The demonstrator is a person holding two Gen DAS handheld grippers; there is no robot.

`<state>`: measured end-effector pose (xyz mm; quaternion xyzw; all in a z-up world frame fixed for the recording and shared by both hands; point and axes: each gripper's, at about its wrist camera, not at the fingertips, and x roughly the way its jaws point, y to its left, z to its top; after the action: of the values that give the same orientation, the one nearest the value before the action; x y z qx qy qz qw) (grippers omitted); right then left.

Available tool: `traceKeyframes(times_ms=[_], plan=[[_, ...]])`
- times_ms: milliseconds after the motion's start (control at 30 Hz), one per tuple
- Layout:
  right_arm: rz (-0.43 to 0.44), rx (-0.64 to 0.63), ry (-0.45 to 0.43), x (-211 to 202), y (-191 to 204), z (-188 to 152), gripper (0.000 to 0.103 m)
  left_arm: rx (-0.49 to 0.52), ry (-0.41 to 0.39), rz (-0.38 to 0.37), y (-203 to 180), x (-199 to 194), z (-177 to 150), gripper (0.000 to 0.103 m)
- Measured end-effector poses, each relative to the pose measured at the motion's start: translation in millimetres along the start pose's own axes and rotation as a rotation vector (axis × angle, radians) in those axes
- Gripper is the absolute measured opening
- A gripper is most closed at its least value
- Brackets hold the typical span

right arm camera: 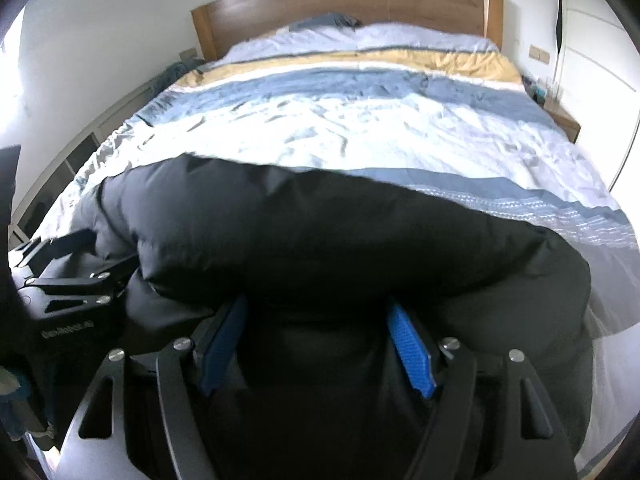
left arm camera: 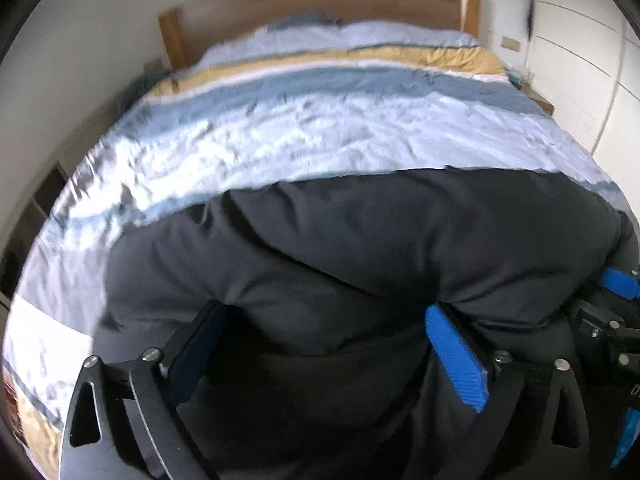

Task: Fold large clothes

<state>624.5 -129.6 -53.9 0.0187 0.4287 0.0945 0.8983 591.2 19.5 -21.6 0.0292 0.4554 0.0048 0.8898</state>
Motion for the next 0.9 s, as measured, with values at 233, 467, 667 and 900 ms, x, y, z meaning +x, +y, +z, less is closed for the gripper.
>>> traceKeyframes(times_ms=[233, 467, 667, 900], plan=[[0.013, 0.089, 0.043, 44.0, -34.8, 23.8, 0.07, -0.019, 0.058, -0.012, -4.6, 39.2, 24.8, 0.103], [-0.008, 0.099, 0.088, 78.9, -48.7, 42.8, 0.076, -0.053, 0.111, -0.026, -1.9, 68.2, 44.7, 0.103], [0.002, 0.118, 0.095, 67.0, -80.0, 29.6, 0.076, -0.145, 0.139, -0.103, 40.8, 65.0, 39.1, 0.103], [-0.04, 0.26, 0.102, 49.1, -150.0, -6.1, 0.076, -0.266, 0.185, -0.016, 116.9, 60.1, 14.1, 0.103]])
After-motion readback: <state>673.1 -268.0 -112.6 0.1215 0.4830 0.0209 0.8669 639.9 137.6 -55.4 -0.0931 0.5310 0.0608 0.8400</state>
